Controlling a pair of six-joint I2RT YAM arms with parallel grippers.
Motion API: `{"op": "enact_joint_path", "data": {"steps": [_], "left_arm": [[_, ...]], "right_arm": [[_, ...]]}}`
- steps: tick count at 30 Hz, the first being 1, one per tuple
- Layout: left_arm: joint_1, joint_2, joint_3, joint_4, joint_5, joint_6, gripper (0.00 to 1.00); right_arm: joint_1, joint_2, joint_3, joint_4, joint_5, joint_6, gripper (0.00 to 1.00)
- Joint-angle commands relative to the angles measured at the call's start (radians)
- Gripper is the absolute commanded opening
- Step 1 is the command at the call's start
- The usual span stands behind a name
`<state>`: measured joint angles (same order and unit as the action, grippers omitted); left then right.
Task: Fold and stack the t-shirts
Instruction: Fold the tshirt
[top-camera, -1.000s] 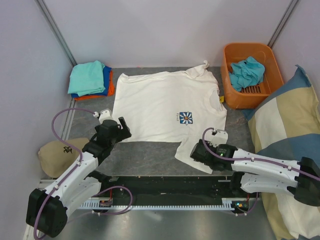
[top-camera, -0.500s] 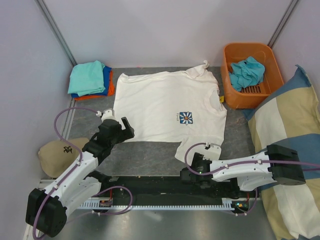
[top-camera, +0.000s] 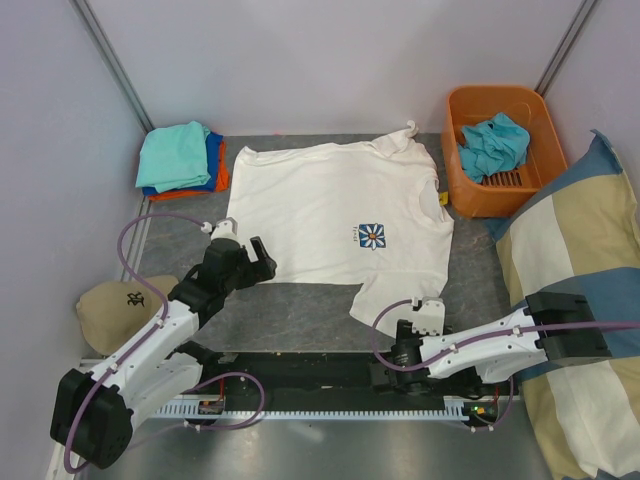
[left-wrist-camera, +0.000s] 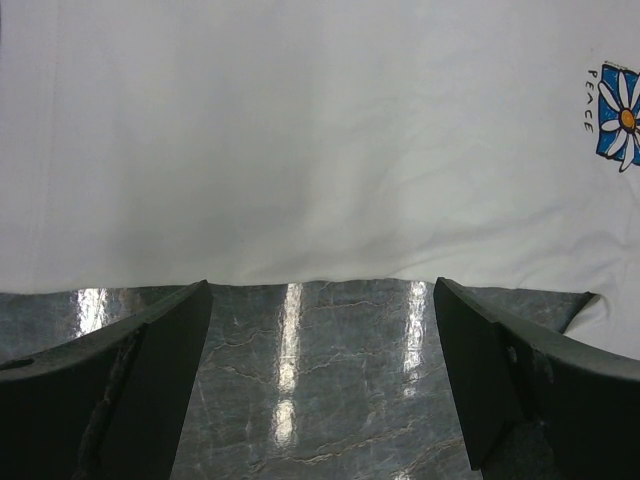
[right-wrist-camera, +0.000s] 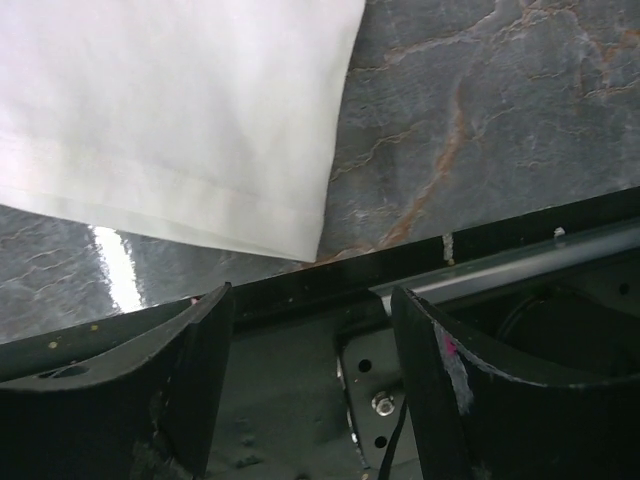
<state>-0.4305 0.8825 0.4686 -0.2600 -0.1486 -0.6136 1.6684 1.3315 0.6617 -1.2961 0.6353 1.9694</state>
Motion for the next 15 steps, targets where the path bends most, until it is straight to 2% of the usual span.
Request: {"op": "enact_joint_path", "data": {"steps": [1,5,8,15], "left_arm": [[-0.007,0.004,0.021,0.042,0.015,-0.026,1.00],[-0.007,0.004,0.024,0.042,0.011,-0.025,1.00],[-0.007,-0.002,0.025,0.045,0.006,-0.021,1.00],[-0.008,-0.001,0.022,0.044,-0.006,-0.018,1.00]], "right_arm": [[0.008,-0.017,-0.025,-0.031,0.038,0.727,0.71],[0.010,-0.028,-0.020,-0.061,0.098,0.752,0.72],[0.002,-0.023,-0.010,-0.060,0.203,0.735,0.74],[-0.143,0.133,0.185,-0.049,0.346,0.374,0.79]]}}
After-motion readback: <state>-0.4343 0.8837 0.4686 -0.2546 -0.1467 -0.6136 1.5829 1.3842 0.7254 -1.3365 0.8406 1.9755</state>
